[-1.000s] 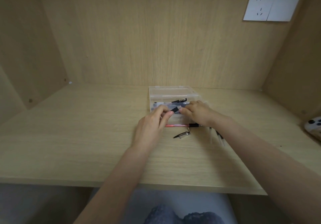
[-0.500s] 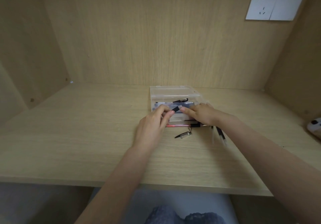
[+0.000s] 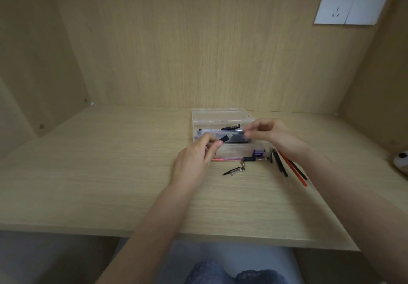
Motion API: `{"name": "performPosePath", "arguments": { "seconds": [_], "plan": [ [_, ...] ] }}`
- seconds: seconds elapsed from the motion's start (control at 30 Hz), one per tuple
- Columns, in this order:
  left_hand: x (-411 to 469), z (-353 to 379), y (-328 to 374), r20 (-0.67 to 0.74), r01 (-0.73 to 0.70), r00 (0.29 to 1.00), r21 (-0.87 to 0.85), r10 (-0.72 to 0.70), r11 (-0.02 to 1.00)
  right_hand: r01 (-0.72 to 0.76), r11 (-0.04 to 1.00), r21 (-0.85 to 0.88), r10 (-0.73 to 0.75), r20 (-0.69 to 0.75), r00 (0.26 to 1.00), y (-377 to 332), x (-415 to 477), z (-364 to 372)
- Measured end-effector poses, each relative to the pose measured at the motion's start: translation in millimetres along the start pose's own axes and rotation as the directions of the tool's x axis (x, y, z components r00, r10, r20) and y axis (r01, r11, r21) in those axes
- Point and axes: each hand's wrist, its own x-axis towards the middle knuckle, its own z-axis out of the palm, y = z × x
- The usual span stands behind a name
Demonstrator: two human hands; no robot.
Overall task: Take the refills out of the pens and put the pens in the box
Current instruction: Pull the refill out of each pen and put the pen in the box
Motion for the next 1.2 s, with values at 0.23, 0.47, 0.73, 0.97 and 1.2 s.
{"name": "performPosePath", "arguments": {
  "seconds": [0.23,0.47,0.73,0.97,1.2],
  "plan": [
    [1,0,-1,-0.038,-0.012,0.999,0.009,0.012,1.000,0.043,0.883,0.468,0.013,-0.117,0.993,1,-27,12],
    [1,3,-6,0.036,-0.013,0.999,-0.008,0.013,1.000,0.194,0.630,0.752,0.076,-0.309,0.948,23,-45,31],
    [1,2,-4,0.074,-0.011,0.997,-0.038,0.013,0.999,0.286,0.580,0.762,0.131,-0.435,0.891,23,-46,32],
    [1,2,-4,0.069,-0.016,0.997,-0.067,0.020,0.998,0.280,0.637,0.718,0.093,-0.433,0.897,23,-45,34],
    [0,1,-4,0.062,-0.030,0.998,-0.071,0.034,0.997,0.298,0.613,0.732,0.096,-0.443,0.891,23,-45,34]
  ]
}}
